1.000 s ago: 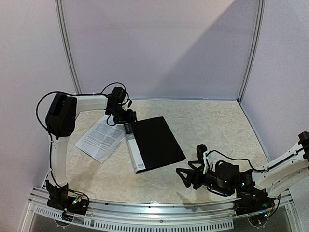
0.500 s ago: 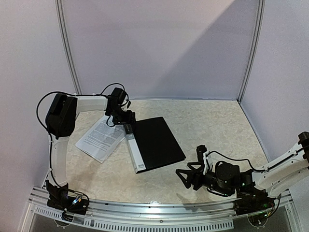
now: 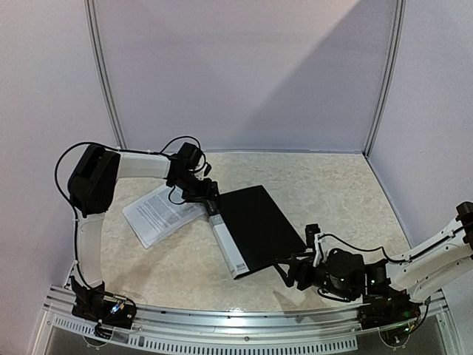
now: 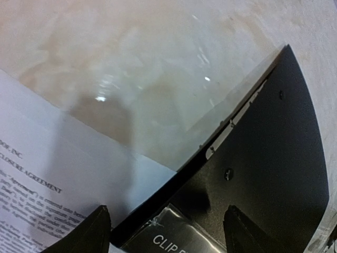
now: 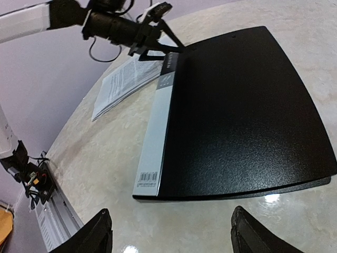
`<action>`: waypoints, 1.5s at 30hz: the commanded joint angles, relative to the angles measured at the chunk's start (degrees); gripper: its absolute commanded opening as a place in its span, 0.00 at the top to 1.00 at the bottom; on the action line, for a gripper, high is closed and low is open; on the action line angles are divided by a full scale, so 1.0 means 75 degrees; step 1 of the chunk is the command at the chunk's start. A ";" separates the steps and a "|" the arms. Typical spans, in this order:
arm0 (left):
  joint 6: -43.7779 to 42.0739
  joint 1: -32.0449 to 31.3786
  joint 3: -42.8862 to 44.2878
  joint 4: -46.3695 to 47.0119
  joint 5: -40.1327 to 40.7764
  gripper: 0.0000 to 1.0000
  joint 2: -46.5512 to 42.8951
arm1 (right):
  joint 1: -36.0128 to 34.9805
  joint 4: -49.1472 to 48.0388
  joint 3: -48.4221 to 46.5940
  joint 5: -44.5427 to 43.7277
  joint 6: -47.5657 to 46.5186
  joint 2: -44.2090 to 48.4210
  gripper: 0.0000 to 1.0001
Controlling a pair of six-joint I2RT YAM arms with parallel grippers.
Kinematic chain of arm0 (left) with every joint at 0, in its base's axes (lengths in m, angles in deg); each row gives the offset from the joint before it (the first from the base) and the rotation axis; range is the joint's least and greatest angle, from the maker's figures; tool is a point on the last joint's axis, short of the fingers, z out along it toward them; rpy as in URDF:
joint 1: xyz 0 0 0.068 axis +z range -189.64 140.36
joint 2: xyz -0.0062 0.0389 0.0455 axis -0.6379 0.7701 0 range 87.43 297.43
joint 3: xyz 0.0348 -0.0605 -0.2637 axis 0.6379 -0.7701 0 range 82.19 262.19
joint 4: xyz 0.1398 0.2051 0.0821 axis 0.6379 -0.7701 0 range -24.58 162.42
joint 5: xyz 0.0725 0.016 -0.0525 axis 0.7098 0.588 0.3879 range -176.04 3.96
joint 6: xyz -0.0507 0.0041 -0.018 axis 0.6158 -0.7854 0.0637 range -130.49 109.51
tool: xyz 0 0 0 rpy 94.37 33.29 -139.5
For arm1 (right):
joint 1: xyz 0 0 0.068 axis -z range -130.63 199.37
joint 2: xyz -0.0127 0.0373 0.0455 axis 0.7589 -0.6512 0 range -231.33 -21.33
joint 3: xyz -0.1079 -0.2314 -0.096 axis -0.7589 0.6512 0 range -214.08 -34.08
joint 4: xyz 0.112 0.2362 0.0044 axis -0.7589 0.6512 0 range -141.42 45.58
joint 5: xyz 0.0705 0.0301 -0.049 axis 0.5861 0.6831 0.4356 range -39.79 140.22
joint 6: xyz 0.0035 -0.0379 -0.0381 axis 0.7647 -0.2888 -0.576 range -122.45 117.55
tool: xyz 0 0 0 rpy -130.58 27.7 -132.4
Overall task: Put the files into the folder
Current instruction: Move the folder to the center of the board, then pick up the folder from the center of the board.
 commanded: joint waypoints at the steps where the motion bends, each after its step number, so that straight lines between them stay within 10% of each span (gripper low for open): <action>1: 0.0389 -0.0583 -0.0271 0.0197 -0.0374 0.26 -0.0384 | 0.0335 0.0088 0.0922 -0.0442 0.2174 0.0417 0.24; 24: 0.0138 -0.1547 -0.0432 0.0311 0.1155 0.25 -0.0880 | 0.0723 -0.3786 0.2376 0.1124 0.5668 -0.1375 0.25; 37: -0.0138 -0.1547 0.0482 -0.0012 0.1178 0.24 0.0050 | 0.0501 -0.2171 0.1592 0.1334 0.7138 -0.1544 0.25; 45: -0.0034 -0.1600 0.0146 0.0233 0.0660 0.25 -0.0007 | 0.0551 -0.3688 0.1727 0.1123 0.7356 -0.2330 0.25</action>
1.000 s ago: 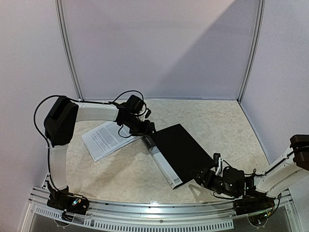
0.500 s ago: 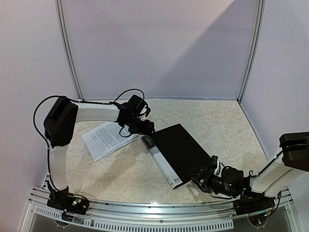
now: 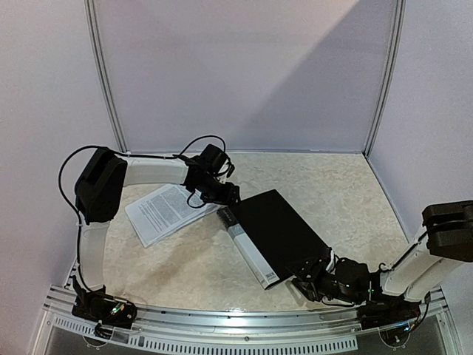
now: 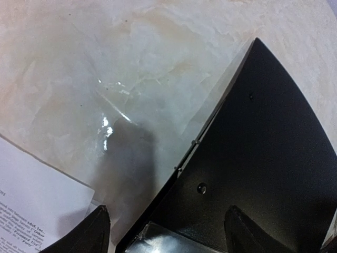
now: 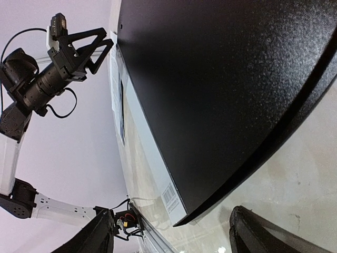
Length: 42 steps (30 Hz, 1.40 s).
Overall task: Put the files into the folder
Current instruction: Pick up the folder from the center of the board.
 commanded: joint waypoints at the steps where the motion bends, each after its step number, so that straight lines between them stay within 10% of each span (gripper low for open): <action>1: 0.0049 -0.0131 -0.0285 0.0183 -0.0442 0.25 0.0051 | 0.0019 -0.0978 0.0209 -0.0127 0.0315 -0.0633 0.25; 13: 0.0049 -0.0329 -0.0357 0.0212 -0.0637 0.26 0.0132 | 0.0193 -0.4328 0.0264 -0.0034 0.0618 -0.2593 0.32; 42: 0.0013 -0.0583 -0.0366 0.0194 -0.0716 0.28 0.0197 | 0.0328 -0.4379 -0.0103 0.0471 0.0375 -0.2244 0.37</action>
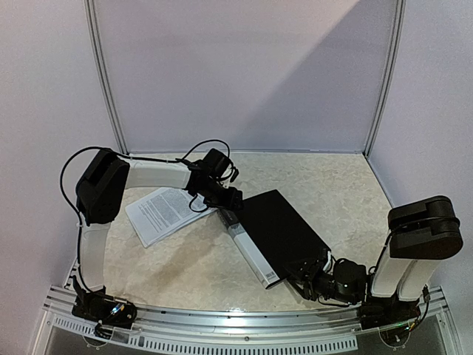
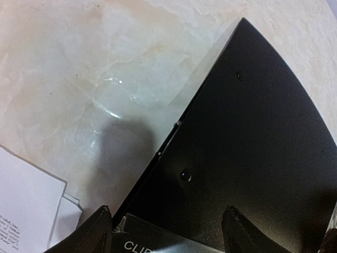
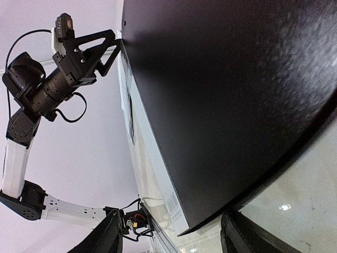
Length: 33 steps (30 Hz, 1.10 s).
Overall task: Put the files into the folder
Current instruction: Pick up the folder from the center of the board.
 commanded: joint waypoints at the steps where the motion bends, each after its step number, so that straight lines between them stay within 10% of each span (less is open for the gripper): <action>1: 0.0025 -0.0351 -0.0118 -0.0044 -0.0441 0.28 0.0204 | 0.0045 -0.1716 -0.0176 0.0280 0.0394 -0.0231 0.38; 20: 0.0073 -0.0342 -0.0159 0.0048 -0.0759 0.28 0.0241 | 0.0109 -0.1486 -0.0232 -0.0076 -0.0437 -0.0073 0.47; 33: 0.0111 -0.0349 -0.0249 0.0185 -0.0907 0.30 0.0219 | 0.0099 0.1145 -0.0359 -0.0227 -0.1824 0.2012 0.57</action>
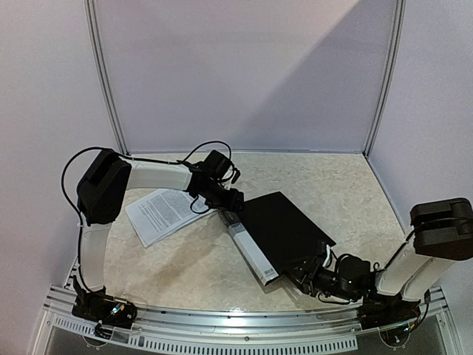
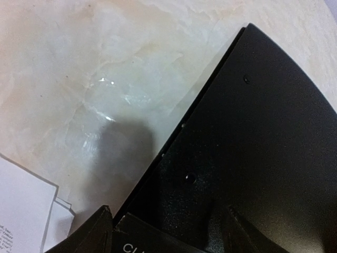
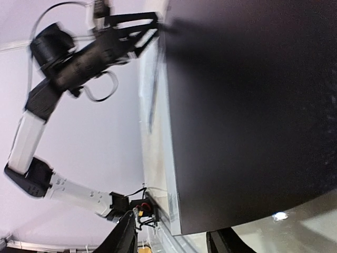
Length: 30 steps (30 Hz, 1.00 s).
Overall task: Put the files into the folder
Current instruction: Pick up the folder from the center of the board.
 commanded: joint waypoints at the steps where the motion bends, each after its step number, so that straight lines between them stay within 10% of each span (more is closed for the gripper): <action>1: 0.0127 -0.0288 -0.0174 0.0003 -0.0828 0.30 0.0169 | 0.0103 0.0497 -0.0256 -0.0530 -0.1051 0.0894 0.57; 14: 0.0186 -0.0288 -0.0319 0.0563 -0.1187 0.32 -0.0189 | 0.0112 0.1368 -0.0162 -0.0816 -0.1595 0.1556 0.70; 30: -0.0905 -0.1037 -0.0570 0.0236 0.1831 0.25 -0.1640 | -0.0052 0.3945 0.1377 -0.3504 -0.2696 0.4318 0.90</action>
